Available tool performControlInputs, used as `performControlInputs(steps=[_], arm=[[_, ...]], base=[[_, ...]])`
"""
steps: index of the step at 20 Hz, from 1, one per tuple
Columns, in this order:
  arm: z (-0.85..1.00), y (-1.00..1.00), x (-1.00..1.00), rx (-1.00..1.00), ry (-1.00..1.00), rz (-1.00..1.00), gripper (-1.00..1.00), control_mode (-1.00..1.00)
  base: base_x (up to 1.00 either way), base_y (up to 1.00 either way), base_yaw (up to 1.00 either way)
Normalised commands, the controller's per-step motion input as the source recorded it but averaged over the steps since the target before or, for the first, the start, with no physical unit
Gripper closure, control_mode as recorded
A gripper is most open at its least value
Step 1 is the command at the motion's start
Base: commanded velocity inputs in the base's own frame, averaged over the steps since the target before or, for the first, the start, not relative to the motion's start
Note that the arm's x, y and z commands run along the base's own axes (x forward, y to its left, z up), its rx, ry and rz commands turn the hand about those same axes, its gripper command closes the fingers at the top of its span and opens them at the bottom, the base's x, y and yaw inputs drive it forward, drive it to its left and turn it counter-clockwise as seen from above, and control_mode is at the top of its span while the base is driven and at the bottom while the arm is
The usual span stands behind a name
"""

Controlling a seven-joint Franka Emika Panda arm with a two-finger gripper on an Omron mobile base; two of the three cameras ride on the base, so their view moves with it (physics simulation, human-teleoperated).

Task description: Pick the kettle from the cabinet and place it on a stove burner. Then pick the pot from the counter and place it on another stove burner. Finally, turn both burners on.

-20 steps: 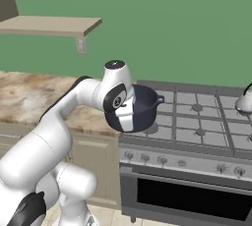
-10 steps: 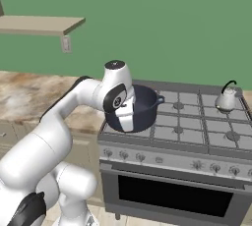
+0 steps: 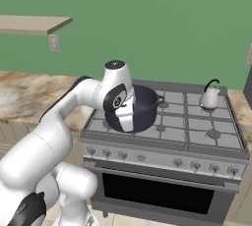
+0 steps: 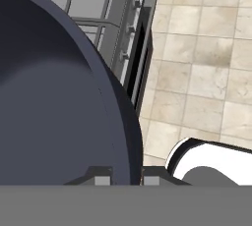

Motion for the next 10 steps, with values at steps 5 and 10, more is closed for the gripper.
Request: performControlInputs(steps=[5,10], arm=[[0.0,0.0,0.0,0.0,0.0,0.0,1.0,1.0],[0.0,0.0,0.0,0.0,0.0,0.0,1.0,1.0]], base=[[0.25,-0.35,0.0],[0.36,-0.29,0.01]])
